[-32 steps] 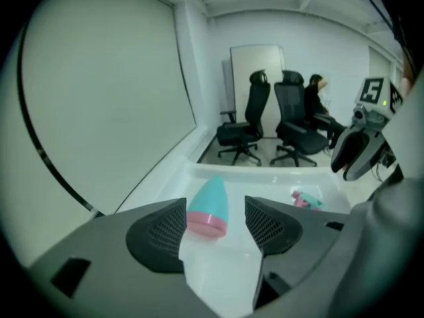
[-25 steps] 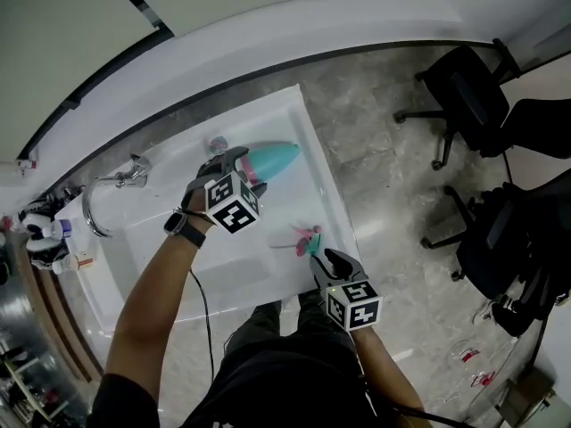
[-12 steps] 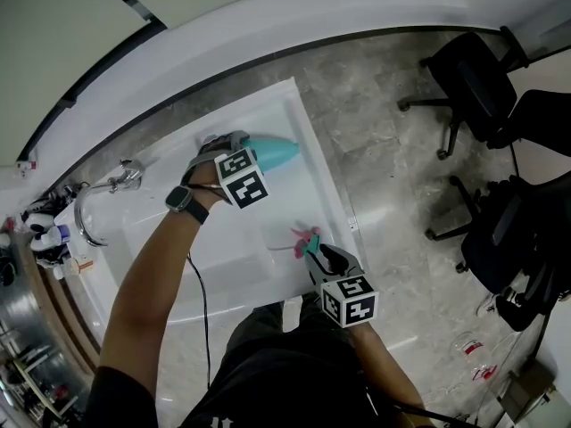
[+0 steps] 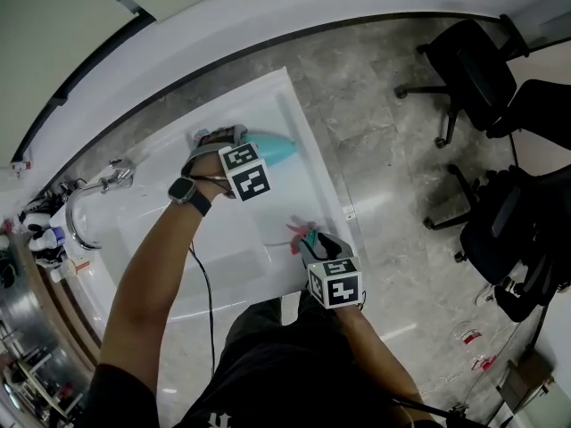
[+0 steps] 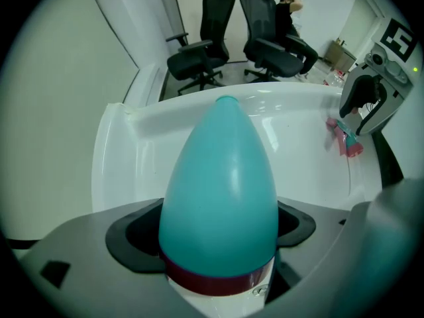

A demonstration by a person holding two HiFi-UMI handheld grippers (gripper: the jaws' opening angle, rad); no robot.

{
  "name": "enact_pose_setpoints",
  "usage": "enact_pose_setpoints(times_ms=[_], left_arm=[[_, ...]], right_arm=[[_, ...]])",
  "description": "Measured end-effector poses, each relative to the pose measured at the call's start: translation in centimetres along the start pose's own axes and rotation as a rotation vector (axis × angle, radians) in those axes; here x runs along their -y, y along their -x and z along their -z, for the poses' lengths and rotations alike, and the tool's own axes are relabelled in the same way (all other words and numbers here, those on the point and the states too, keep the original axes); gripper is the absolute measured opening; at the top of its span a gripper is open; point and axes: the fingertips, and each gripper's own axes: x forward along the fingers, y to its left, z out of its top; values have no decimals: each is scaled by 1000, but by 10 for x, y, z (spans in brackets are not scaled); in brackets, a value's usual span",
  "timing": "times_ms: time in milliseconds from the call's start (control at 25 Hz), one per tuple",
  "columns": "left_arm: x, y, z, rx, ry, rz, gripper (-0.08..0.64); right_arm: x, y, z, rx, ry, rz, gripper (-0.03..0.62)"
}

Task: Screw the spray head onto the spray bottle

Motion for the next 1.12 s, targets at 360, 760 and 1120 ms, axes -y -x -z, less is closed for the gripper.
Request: enact_pose_setpoints(times_ms=[360, 760, 1120], left_arm=[[1, -1, -1, -50, -12, -5, 430], [1, 0, -1, 10, -1, -13, 433], [15, 6, 17, 91, 64, -24, 433]], right_arm=[[12, -21, -1, -117, 66, 155, 215], [13, -17, 2, -133, 134, 134, 186], [6, 2, -3, -104, 142, 79, 185]])
